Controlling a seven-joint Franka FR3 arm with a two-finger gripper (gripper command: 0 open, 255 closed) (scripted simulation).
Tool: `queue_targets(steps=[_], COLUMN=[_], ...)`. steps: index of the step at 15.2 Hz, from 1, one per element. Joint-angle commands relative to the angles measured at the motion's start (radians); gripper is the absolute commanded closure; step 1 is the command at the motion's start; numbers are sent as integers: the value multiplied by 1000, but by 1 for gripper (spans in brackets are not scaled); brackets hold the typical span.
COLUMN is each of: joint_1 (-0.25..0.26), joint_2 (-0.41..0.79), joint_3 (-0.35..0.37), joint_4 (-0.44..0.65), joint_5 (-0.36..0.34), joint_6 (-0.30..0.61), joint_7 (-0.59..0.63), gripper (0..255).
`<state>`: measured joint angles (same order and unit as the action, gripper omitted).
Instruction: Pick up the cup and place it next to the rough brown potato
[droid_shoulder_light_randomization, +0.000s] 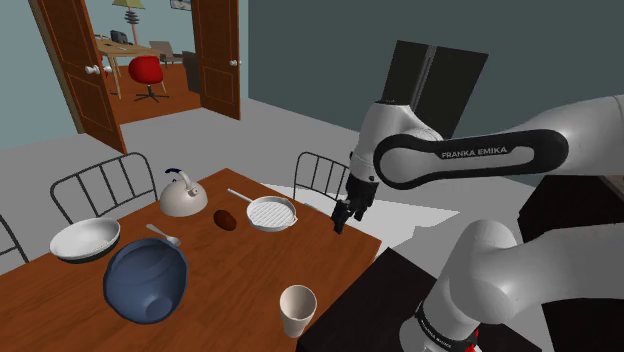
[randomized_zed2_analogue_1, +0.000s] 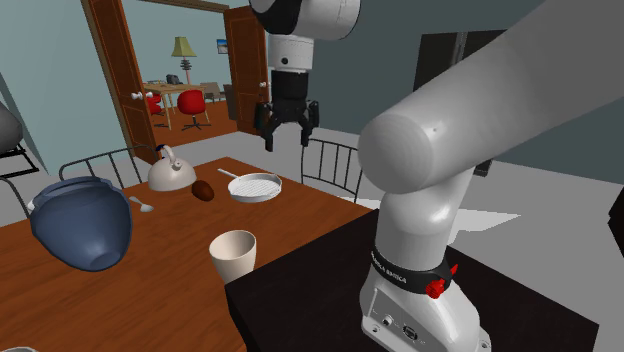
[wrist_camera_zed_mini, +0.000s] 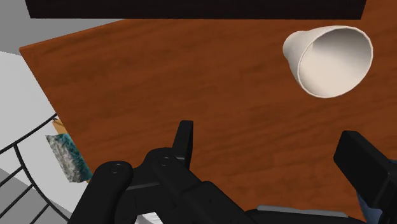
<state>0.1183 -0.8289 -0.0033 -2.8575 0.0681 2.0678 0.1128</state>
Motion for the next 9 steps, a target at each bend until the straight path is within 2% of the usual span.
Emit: queue_targets(steps=[1,5,9], joint_1=[27,81,154], joint_2=[36,147,315], joint_3=[16,39,53], joint_4=[-42,-114,-154], joint_5=[26,77,144], joint_6=[87,284,507], joint_7=[9,11,0], gripper=[0,0,0])
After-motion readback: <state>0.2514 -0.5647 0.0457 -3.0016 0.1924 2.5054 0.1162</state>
